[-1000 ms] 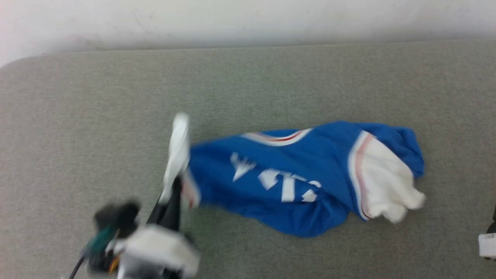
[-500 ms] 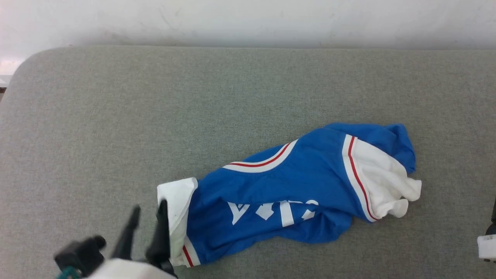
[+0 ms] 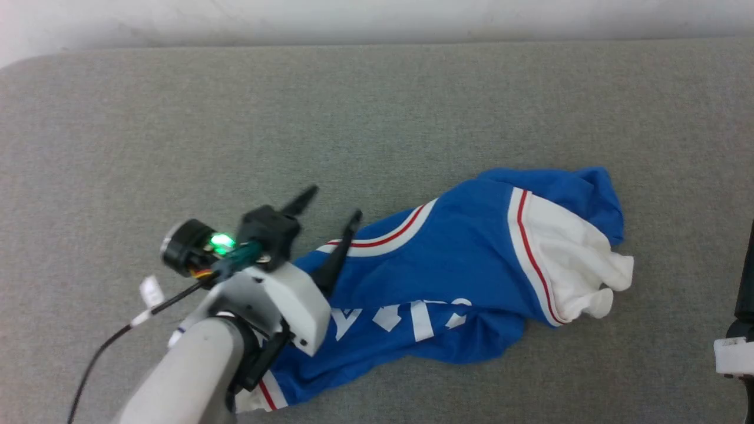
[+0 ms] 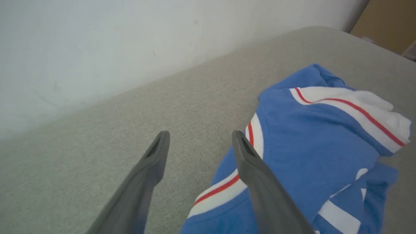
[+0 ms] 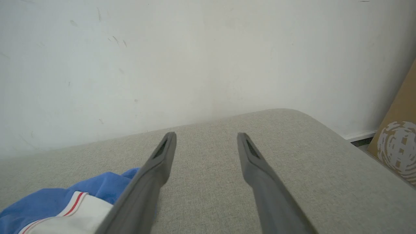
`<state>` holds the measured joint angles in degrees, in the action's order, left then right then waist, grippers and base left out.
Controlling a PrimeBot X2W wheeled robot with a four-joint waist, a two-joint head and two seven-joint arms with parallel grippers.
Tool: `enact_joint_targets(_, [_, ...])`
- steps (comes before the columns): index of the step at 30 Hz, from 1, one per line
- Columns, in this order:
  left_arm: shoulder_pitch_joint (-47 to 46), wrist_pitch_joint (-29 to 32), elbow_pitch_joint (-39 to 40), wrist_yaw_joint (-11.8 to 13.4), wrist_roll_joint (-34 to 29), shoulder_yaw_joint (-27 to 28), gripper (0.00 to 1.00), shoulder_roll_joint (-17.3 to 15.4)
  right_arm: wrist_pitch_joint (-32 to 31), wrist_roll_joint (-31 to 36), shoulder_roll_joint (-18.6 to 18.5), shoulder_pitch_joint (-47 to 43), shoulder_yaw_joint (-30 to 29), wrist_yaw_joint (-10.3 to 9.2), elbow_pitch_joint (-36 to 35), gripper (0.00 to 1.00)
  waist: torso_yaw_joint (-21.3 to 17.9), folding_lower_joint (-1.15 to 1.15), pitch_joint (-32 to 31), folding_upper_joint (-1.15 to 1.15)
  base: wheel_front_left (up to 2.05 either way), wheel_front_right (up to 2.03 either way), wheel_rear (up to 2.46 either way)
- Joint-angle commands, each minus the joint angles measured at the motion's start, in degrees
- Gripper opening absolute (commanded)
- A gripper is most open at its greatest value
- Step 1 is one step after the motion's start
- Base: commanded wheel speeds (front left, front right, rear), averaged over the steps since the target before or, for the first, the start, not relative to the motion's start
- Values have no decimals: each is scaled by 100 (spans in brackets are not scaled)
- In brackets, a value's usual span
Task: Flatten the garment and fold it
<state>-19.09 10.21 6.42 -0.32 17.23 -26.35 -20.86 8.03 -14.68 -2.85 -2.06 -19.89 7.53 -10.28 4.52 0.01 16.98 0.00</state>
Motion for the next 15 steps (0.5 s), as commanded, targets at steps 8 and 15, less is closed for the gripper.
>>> enact_joint_targets(8, [-433, 1031, -1244, -641, 299, -929, 100, -167, 47, -62, -3, 103, -28, -4, 73, 100, -237, -1, 231, 0, 0, 0, 0])
enact_joint_targets(15, [-792, 704, -1631, -695, 370, -1194, 0, -179, 66, -57, -3, 160, -31, -4, 95, 100, -217, -1, 195, 0, 0, 0, 0])
